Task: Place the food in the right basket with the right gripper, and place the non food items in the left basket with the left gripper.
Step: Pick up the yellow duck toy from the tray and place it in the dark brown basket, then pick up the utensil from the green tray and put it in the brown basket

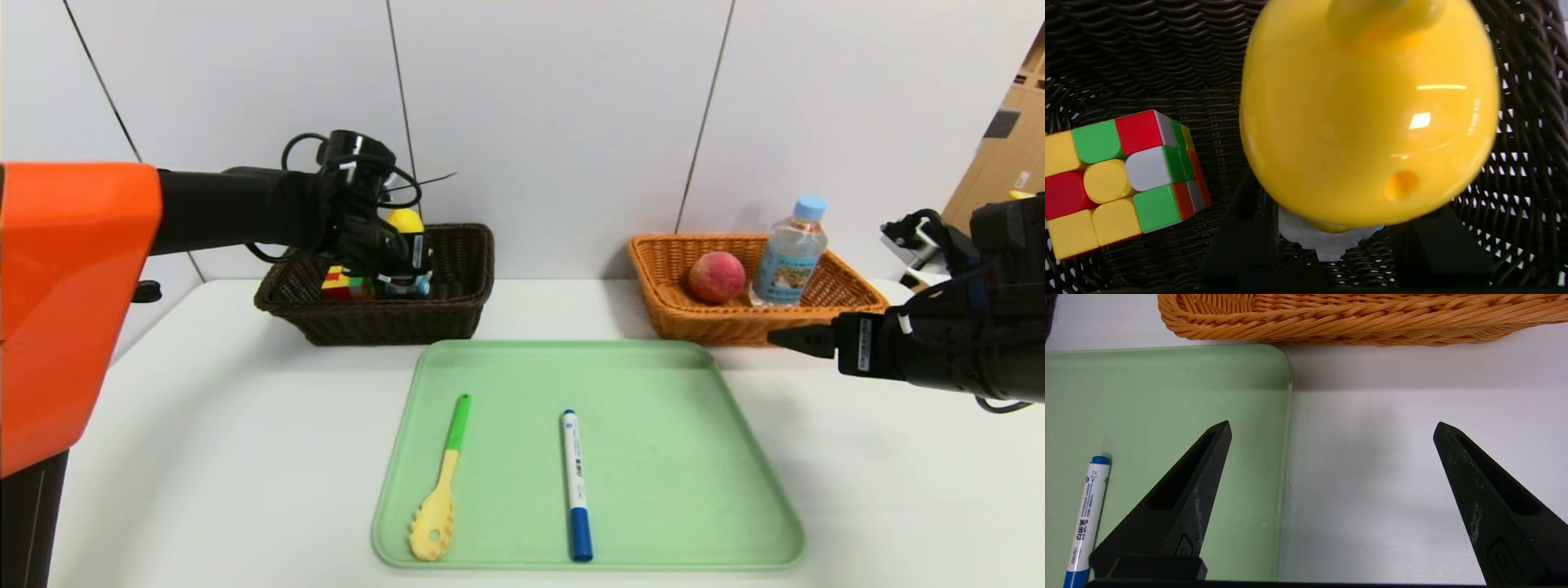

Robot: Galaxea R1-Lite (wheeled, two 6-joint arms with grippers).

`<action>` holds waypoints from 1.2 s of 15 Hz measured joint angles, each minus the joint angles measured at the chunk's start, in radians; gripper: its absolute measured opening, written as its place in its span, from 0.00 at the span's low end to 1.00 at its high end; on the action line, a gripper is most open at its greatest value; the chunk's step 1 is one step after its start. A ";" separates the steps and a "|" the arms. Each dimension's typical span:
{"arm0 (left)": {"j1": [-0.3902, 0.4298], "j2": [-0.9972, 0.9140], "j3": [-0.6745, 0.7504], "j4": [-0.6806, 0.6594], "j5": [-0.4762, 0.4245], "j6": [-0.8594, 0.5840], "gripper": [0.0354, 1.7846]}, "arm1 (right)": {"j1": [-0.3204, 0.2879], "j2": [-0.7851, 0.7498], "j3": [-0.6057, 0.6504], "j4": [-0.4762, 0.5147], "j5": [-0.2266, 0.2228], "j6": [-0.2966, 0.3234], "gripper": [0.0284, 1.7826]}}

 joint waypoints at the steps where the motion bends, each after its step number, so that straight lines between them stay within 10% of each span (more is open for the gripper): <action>1: 0.003 0.006 0.000 -0.005 0.001 0.000 0.40 | 0.000 0.000 0.000 0.000 0.000 0.000 0.96; 8: 0.006 0.005 0.002 -0.016 0.002 0.007 0.42 | 0.000 0.001 0.001 0.000 0.001 0.000 0.96; 18: -0.030 -0.176 -0.001 0.082 0.010 -0.003 0.81 | -0.001 0.003 -0.012 0.000 -0.013 0.000 0.96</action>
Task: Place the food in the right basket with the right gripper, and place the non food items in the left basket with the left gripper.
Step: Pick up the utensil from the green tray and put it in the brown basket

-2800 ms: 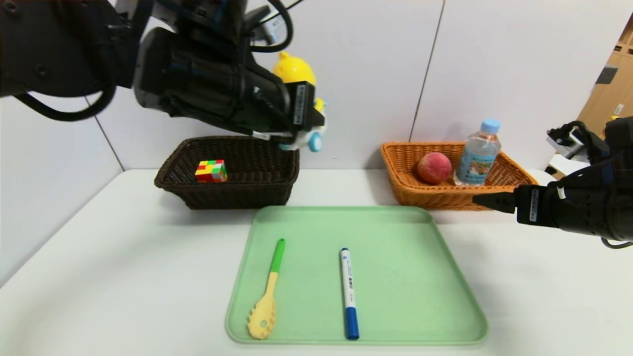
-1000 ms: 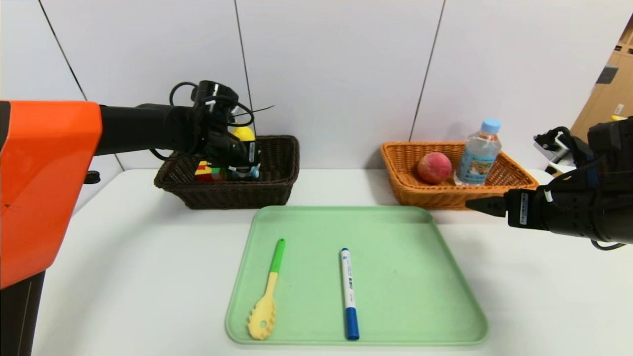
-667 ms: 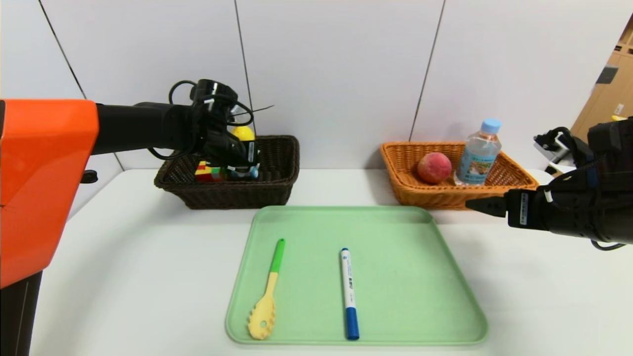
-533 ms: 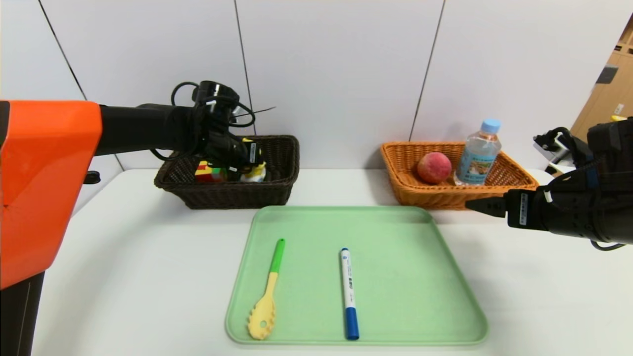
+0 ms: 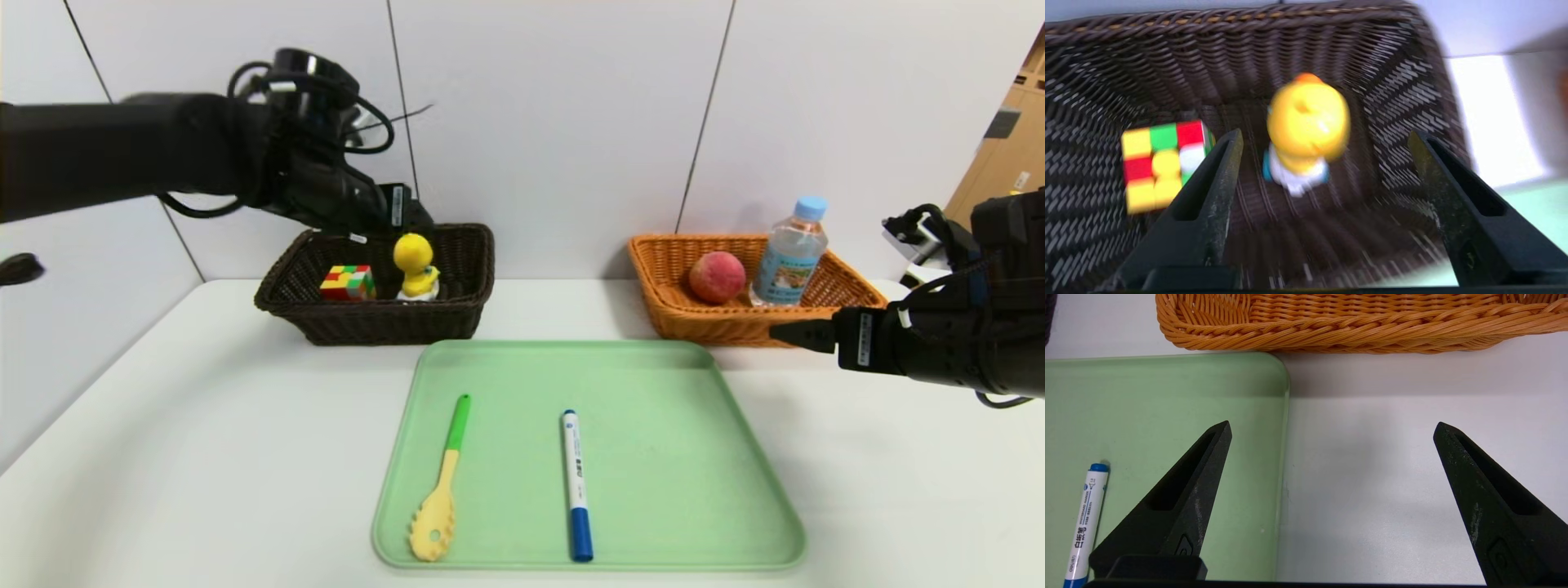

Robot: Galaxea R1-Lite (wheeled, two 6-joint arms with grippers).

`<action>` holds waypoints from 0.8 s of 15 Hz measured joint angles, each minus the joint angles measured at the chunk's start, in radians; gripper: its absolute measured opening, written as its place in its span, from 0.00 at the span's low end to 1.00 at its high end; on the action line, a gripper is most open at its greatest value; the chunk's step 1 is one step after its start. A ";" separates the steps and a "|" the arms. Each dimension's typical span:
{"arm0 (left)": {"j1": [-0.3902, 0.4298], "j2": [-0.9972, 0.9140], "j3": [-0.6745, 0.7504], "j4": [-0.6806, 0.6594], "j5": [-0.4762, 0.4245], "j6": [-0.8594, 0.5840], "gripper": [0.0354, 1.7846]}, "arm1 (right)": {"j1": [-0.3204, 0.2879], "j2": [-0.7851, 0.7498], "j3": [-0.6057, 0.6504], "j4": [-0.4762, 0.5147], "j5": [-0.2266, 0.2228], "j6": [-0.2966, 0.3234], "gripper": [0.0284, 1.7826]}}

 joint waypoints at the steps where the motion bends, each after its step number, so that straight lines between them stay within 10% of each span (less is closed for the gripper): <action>1: -0.026 -0.054 -0.003 0.093 0.017 -0.003 0.82 | 0.000 0.001 0.000 0.000 0.000 0.001 0.96; 6: -0.266 -0.185 0.008 0.640 0.085 -0.260 0.88 | -0.001 0.014 0.001 0.001 -0.003 -0.001 0.96; 12: -0.336 -0.154 0.123 0.658 -0.023 -0.363 0.92 | 0.000 0.023 0.006 0.001 -0.004 -0.001 0.96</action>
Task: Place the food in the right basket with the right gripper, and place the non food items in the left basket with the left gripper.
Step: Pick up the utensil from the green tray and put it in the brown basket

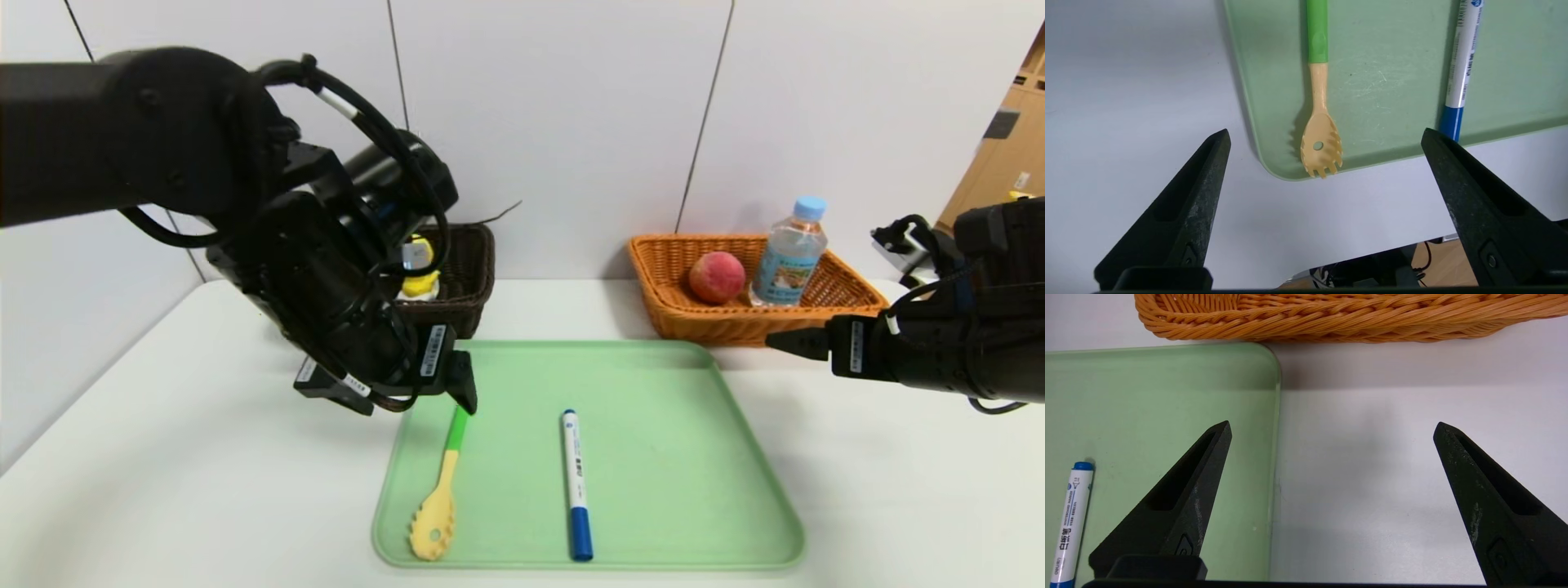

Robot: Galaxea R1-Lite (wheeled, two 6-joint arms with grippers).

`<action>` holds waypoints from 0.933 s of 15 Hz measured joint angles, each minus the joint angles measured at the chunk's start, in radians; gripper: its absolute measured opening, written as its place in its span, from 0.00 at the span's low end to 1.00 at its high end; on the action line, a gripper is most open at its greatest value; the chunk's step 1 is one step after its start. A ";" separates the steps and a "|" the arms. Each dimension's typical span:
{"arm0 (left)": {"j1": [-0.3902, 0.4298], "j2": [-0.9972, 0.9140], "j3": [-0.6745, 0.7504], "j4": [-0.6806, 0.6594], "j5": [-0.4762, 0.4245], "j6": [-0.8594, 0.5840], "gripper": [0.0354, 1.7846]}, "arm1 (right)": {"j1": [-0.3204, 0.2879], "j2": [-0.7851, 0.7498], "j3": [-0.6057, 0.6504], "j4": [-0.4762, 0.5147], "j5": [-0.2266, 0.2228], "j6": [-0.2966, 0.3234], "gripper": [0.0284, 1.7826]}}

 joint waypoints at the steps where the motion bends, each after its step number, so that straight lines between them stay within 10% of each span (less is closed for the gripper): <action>1: -0.013 0.014 0.021 -0.022 0.020 -0.003 0.93 | 0.001 0.000 0.005 0.000 -0.001 0.000 0.96; 14: -0.056 0.190 0.046 -0.119 0.082 -0.118 0.94 | 0.003 0.007 0.022 0.002 -0.009 -0.028 0.96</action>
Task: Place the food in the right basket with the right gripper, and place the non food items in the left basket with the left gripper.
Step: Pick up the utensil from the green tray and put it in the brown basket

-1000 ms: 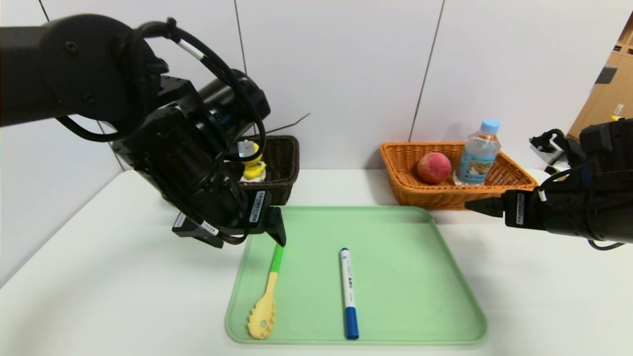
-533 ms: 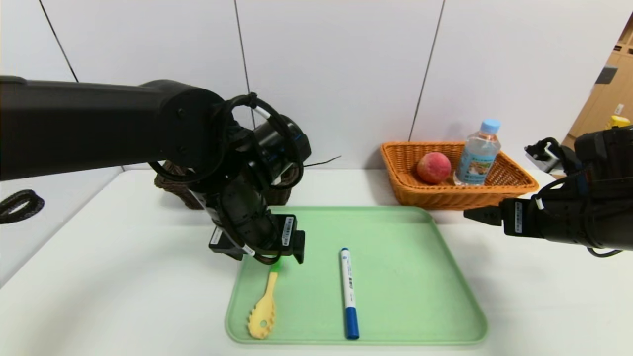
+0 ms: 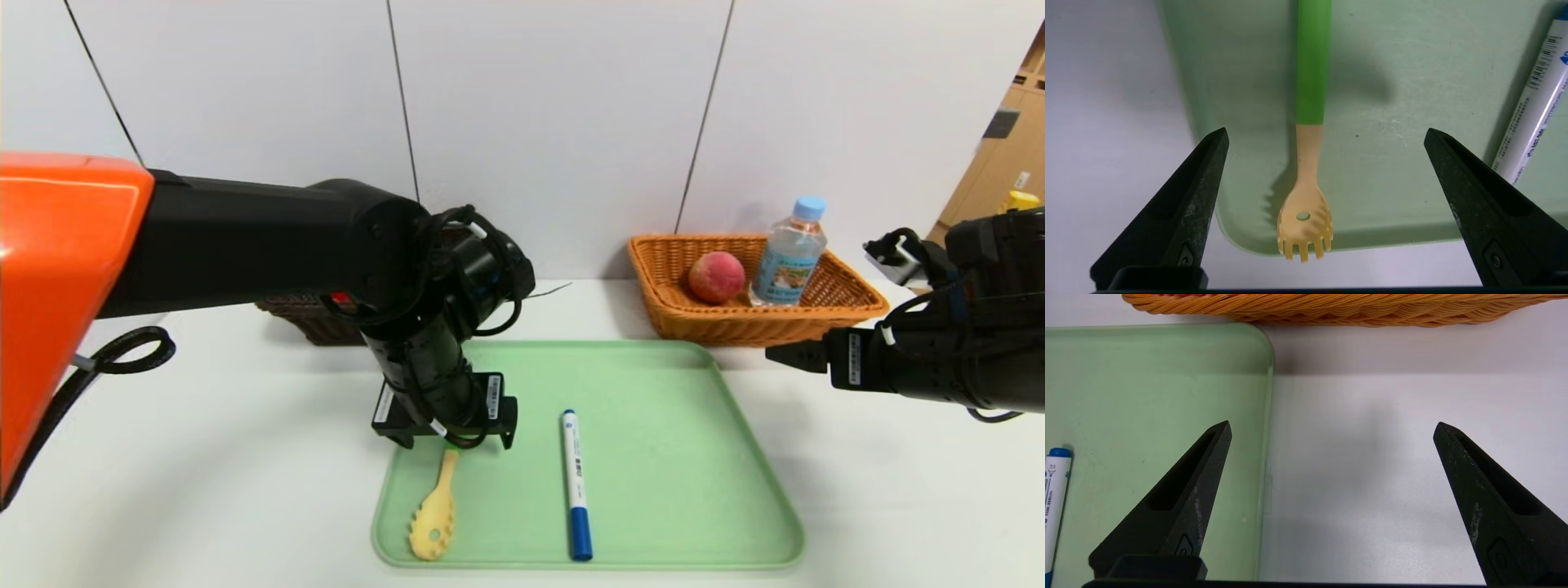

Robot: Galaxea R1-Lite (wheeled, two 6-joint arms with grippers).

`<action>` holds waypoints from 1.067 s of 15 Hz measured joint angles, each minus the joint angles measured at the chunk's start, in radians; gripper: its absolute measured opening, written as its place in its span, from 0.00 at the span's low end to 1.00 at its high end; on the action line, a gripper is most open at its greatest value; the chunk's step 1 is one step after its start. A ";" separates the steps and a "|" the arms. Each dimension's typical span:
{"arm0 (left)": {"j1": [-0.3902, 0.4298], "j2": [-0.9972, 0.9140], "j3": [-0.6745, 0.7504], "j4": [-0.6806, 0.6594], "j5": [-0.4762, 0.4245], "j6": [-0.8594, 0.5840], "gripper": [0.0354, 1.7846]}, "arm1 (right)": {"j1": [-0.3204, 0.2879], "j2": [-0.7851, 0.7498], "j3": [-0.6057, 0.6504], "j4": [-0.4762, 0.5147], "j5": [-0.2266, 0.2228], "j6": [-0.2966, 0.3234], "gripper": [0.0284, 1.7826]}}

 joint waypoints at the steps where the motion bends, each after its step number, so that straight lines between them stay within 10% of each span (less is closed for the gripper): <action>1: -0.002 0.010 0.000 0.000 0.000 -0.002 0.94 | 0.000 0.000 0.001 0.000 0.000 0.001 0.96; 10: -0.016 0.053 -0.003 0.000 -0.001 -0.024 0.94 | -0.001 -0.006 0.018 -0.002 -0.002 0.003 0.96; 16: -0.015 0.058 0.000 0.001 0.001 -0.023 0.47 | -0.001 -0.021 0.036 -0.004 -0.015 0.001 0.96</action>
